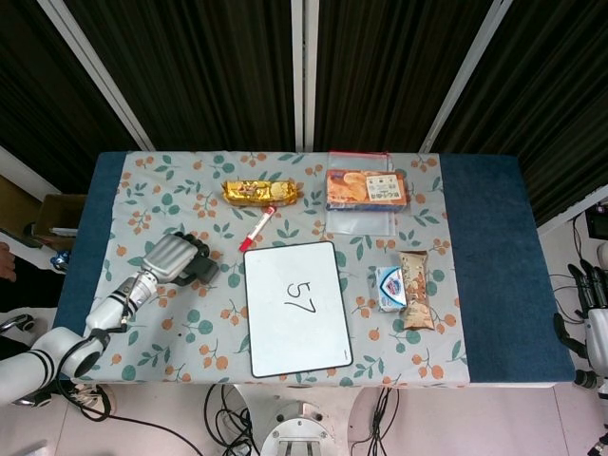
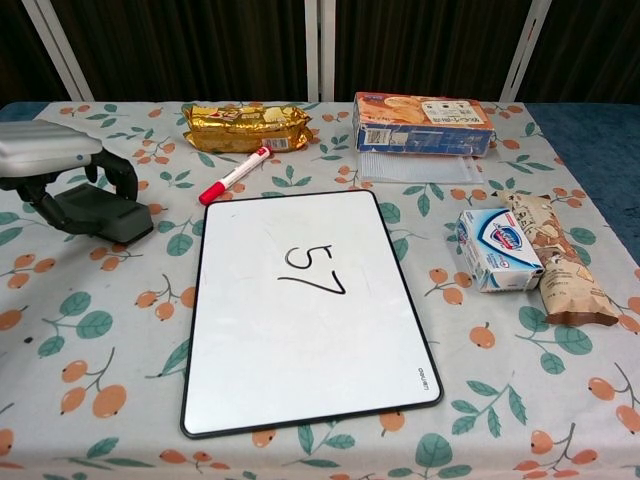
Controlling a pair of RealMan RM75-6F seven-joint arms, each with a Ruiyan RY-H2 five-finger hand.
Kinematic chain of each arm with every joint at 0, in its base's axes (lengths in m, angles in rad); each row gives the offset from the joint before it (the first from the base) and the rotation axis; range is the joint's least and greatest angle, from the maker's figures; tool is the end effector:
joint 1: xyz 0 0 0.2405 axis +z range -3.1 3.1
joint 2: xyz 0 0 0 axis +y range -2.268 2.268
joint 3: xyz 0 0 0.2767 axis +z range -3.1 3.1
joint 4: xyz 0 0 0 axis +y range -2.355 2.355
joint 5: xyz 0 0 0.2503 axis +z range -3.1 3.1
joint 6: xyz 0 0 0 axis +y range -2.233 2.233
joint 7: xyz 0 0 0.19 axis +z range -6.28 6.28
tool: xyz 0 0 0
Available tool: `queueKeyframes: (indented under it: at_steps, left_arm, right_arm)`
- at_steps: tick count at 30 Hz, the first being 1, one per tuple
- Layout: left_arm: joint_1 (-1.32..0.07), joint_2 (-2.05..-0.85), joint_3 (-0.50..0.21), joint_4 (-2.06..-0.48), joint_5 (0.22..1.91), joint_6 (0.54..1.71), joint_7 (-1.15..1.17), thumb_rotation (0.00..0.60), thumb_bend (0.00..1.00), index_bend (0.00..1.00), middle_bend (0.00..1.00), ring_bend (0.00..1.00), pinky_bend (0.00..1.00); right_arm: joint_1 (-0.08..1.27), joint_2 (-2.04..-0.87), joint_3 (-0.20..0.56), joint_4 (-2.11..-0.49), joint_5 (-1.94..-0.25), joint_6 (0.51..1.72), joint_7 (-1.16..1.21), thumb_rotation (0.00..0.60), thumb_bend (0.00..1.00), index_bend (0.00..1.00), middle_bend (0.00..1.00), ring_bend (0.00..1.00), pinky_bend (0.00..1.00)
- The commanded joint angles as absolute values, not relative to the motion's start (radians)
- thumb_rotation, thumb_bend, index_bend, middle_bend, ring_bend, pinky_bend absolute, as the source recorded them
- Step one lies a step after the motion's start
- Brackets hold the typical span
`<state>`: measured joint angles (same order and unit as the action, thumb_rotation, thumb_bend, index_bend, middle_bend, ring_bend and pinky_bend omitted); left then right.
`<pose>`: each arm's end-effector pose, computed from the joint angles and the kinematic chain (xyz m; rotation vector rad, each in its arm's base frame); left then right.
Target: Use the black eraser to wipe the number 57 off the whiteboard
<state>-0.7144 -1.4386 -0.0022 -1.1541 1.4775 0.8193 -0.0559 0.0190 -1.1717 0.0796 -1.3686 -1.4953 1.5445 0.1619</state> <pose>-0.2743 0.4218 -0.0402 -2.0654 -0.8260 -0.6594 -0.4010 -0.2161 0.1602 1.2878 -0.8485 0.8933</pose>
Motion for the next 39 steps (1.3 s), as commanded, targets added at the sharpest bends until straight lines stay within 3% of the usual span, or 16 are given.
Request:
queueKeyframes:
  at_steps: [1,10,22,30,39]
  left_arm:
    - [-0.714,-1.439,0.000,-1.153,1.477,0.819,-0.061,0.600,0.31,0.41,0.40,0.30,0.33]
    - [-0.702,-1.449,-0.002,-1.135,1.483,0.856,-0.104,0.600,0.34,0.50,0.49,0.38,0.38]
    - [-0.661,-1.446,-0.023,-1.151,1.542,1.044,-0.202,0.600,0.34,0.56,0.55,0.44,0.39]
    - [-0.630,-1.415,-0.006,-1.375,1.584,1.123,-0.015,0.600,0.34,0.56,0.56,0.46,0.40]
    - [-0.622,-1.472,0.041,-1.525,1.695,1.161,0.169,0.600,0.34,0.58,0.57,0.47,0.40]
  right_arm:
    - [0.019,-1.172,0.079,-1.369,-1.497,1.544,0.161,0.600,0.35,0.00,0.00,0.00,0.00]
    - [0.017,-1.169,0.080,-1.375,-1.496,1.548,0.158,0.600,0.35,0.00,0.00,0.00,0.00]
    - [0.021,-1.171,0.080,-1.379,-1.498,1.542,0.153,0.600,0.35,0.00,0.00,0.00,0.00]
    - [0.026,-1.173,0.081,-1.377,-1.498,1.537,0.156,0.600,0.35,0.00,0.00,0.00,0.00]
    - [0.023,-1.161,0.089,-1.388,-1.494,1.549,0.162,0.600,0.35,0.00,0.00,0.00,0.00]
